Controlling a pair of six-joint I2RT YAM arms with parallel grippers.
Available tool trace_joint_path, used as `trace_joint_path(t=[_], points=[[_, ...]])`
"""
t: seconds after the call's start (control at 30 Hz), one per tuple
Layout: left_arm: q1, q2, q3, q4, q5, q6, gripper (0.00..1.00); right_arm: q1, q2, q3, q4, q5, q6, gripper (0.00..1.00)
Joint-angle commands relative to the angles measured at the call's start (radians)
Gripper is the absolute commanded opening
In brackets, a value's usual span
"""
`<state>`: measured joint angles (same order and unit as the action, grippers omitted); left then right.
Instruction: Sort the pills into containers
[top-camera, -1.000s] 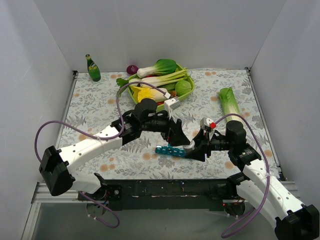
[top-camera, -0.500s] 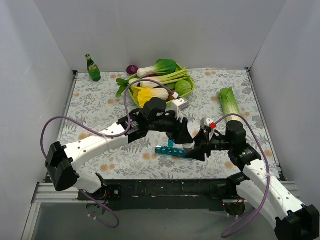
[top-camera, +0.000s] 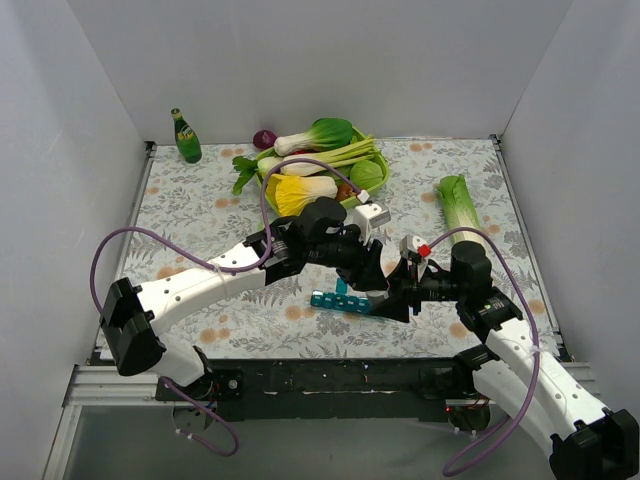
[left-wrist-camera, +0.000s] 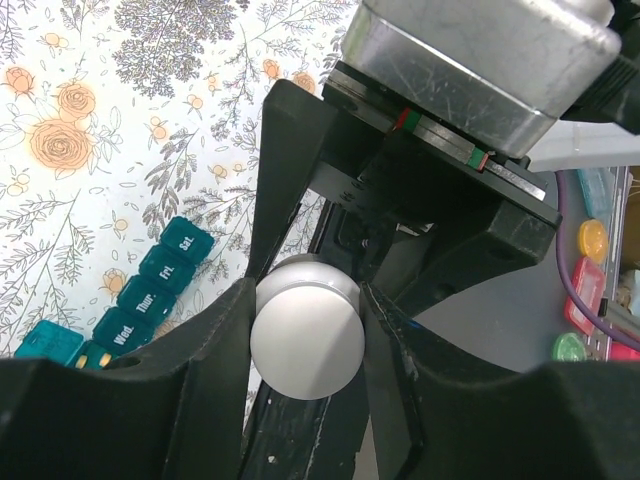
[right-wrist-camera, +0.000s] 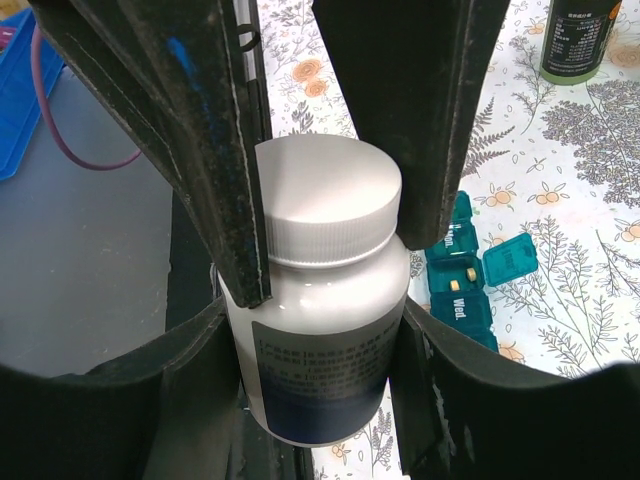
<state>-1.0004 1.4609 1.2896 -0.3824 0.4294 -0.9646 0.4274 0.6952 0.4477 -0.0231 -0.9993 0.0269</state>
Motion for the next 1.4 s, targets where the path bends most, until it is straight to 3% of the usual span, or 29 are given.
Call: trace_joint_path(t=[0.0,0.07,0.1,0.17,0.2,0.3,0.4,0.57,0.7,0.73,0.83,0.9,1.0,1.2,1.37], points=[[0.005,-0.031,0.019,-0.064,-0.035,0.000,0.01,-0.003,-0.019,0.020,0.031,-0.012,-0.015,0.01],[0.005,-0.036,0.016,-0.073,-0.032,-0.012,0.00,-0.003,-0.022,0.020,0.029,-0.009,-0.019,0.07],[0.005,-0.043,0.007,-0.073,-0.034,-0.019,0.00,-0.003,-0.025,0.017,0.029,-0.004,-0.021,0.19],[0.011,-0.054,-0.004,-0.072,-0.027,-0.040,0.00,-0.003,-0.029,0.016,0.029,-0.002,-0.022,0.34],[0.016,-0.060,-0.012,-0.070,-0.027,-0.048,0.00,-0.003,-0.031,0.014,0.029,-0.008,-0.024,0.53],[0.035,-0.102,-0.053,-0.067,-0.073,-0.083,0.00,-0.003,-0.039,0.008,0.029,-0.005,-0.024,0.81],[0.055,-0.165,-0.113,-0.061,-0.121,-0.103,0.00,-0.004,-0.049,0.005,0.025,-0.009,-0.071,0.90],[0.106,-0.246,-0.185,-0.113,-0.164,-0.099,0.00,-0.003,-0.063,-0.017,-0.035,-0.010,-0.154,0.93],[0.176,-0.310,-0.242,-0.264,-0.341,-0.097,0.00,-0.003,-0.071,-0.004,-0.147,0.049,-0.336,0.94],[0.219,-0.332,-0.256,-0.292,-0.471,-0.118,0.00,-0.003,-0.072,0.002,-0.164,0.069,-0.373,0.94],[0.331,-0.416,-0.321,-0.368,-0.653,-0.146,0.00,-0.003,-0.068,0.019,-0.218,0.129,-0.498,0.94],[0.402,-0.435,-0.346,-0.384,-0.690,-0.132,0.00,-0.003,-0.065,0.025,-0.224,0.157,-0.547,0.94],[0.596,-0.421,-0.372,-0.311,-0.676,-0.070,0.00,-0.003,-0.048,0.026,-0.219,0.177,-0.567,0.95],[0.879,-0.202,-0.317,-0.003,-0.678,0.001,0.00,-0.003,0.018,0.026,-0.236,0.264,-0.639,0.98],[0.991,0.121,-0.134,0.183,-0.672,0.006,0.00,-0.003,0.150,0.112,-0.362,0.283,-0.800,0.98]])
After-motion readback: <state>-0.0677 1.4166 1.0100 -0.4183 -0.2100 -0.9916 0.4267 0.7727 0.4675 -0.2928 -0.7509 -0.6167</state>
